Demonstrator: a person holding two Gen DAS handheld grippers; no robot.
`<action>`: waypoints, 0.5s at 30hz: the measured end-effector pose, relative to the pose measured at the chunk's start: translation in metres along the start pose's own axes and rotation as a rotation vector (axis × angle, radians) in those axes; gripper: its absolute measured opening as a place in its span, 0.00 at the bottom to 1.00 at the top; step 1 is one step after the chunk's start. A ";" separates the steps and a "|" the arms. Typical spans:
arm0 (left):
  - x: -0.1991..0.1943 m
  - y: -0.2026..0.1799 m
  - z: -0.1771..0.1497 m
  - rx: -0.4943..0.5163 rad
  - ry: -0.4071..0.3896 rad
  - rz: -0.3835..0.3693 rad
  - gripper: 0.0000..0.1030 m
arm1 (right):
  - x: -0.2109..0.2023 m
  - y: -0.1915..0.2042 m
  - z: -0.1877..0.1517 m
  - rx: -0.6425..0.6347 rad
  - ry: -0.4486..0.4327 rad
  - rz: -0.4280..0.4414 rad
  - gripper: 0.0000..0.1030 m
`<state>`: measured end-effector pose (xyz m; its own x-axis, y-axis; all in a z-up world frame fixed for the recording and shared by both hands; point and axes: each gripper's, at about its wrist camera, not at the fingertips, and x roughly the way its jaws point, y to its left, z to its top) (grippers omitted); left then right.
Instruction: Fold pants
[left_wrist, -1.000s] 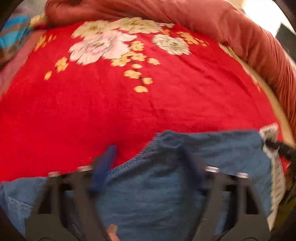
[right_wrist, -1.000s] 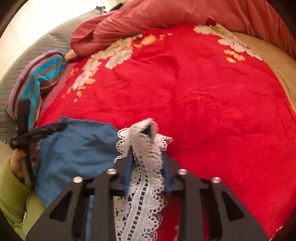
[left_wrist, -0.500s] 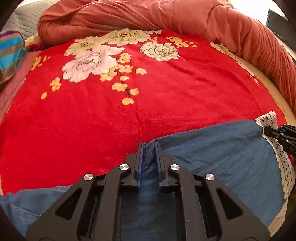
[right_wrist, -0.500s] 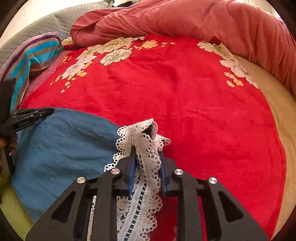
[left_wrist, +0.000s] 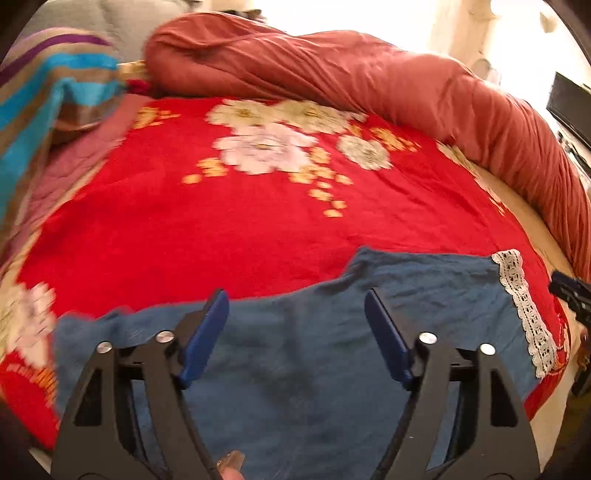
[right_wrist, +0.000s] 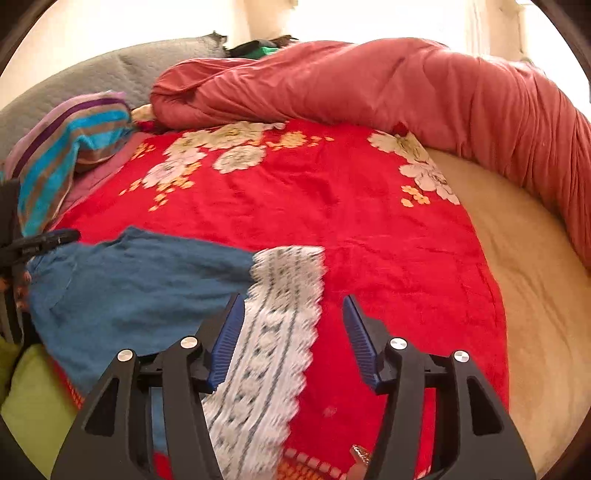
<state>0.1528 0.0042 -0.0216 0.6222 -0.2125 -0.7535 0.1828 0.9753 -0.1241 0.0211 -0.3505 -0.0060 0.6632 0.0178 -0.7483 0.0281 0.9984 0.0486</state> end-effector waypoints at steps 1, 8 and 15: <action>-0.011 0.007 -0.005 -0.011 -0.014 0.016 0.71 | -0.001 0.005 -0.002 -0.012 0.004 0.008 0.53; -0.012 0.045 -0.034 -0.064 0.101 0.154 0.82 | 0.017 0.070 -0.024 -0.168 0.112 0.097 0.54; -0.014 0.080 -0.045 -0.175 0.135 0.099 0.73 | 0.031 0.066 -0.049 -0.180 0.263 -0.007 0.54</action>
<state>0.1241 0.0885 -0.0502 0.5213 -0.1166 -0.8453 -0.0161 0.9891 -0.1464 0.0070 -0.2818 -0.0581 0.4469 0.0010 -0.8946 -0.1164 0.9916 -0.0571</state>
